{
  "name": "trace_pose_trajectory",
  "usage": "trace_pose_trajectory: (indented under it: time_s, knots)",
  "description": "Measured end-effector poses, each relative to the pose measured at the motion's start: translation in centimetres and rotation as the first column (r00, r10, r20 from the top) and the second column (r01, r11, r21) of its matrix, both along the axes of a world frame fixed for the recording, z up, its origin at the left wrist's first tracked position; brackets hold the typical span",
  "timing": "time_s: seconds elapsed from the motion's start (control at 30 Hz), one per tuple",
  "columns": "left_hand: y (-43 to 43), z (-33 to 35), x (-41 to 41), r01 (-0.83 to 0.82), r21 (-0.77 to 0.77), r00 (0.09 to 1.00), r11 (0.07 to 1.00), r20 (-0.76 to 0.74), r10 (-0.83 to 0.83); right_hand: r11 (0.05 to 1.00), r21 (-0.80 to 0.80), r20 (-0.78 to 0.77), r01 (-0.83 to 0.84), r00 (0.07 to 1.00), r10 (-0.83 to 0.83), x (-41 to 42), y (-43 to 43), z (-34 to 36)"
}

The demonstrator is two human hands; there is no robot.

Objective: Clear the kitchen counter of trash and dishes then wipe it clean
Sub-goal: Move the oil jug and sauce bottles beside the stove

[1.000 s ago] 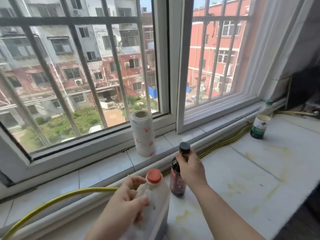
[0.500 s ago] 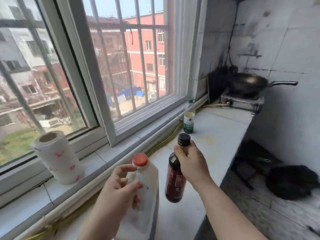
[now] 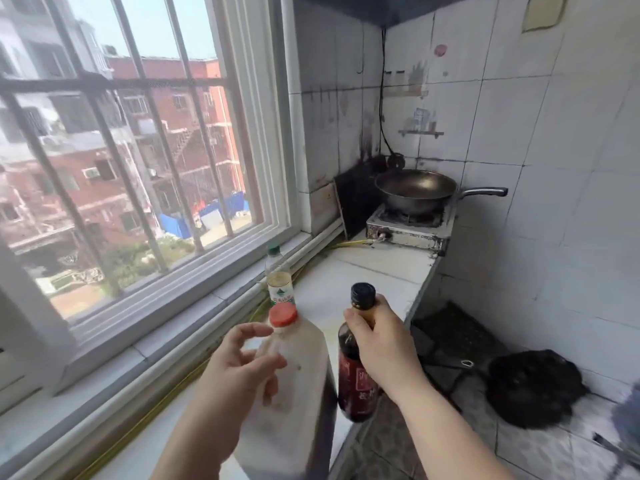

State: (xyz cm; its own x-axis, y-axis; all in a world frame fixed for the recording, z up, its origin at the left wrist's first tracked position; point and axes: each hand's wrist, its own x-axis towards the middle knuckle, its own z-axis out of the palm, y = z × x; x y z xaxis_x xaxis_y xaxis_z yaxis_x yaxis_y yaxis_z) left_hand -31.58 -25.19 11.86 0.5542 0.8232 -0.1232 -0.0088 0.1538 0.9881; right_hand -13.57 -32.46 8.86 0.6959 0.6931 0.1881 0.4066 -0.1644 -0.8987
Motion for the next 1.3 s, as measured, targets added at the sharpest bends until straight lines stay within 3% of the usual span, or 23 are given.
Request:
trace_pose_trajectory:
  time_s: [0.5, 0.77, 0.97, 1.17, 1.3]
  knots:
    - [13.2, -1.5, 20.5, 0.124, 0.027, 0.992, 0.992, -0.021, -0.123, 0.991, -0.072, 0.017, 0.111, 0.994, -0.110, 17.9, 10.4, -0.1]
    - [20.7, -1.6, 30.9, 0.052, -0.084, 0.997, 0.995, -0.061, -0.057, 0.980, -0.067, -0.015, 0.186, 0.982, -0.187, 26.5, 15.9, -0.5]
    - [24.5, -1.7, 39.2, -0.083, -0.184, 0.996, 0.979, -0.037, 0.078, 0.993, -0.082, -0.043, 0.087, 0.995, -0.091, 34.0, 19.5, -0.9]
    - [27.1, -2.1, 47.3, -0.263, -0.296, 0.958, 0.918, 0.031, 0.285, 0.980, -0.160, -0.041, -0.119, 0.993, 0.114, 42.0, 22.6, -1.3]
    - [29.0, -3.3, 51.4, -0.347, -0.263, 0.926, 0.900, 0.057, 0.373, 0.953, -0.182, -0.048, -0.241, 0.971, 0.236, 45.6, 24.3, -1.6]
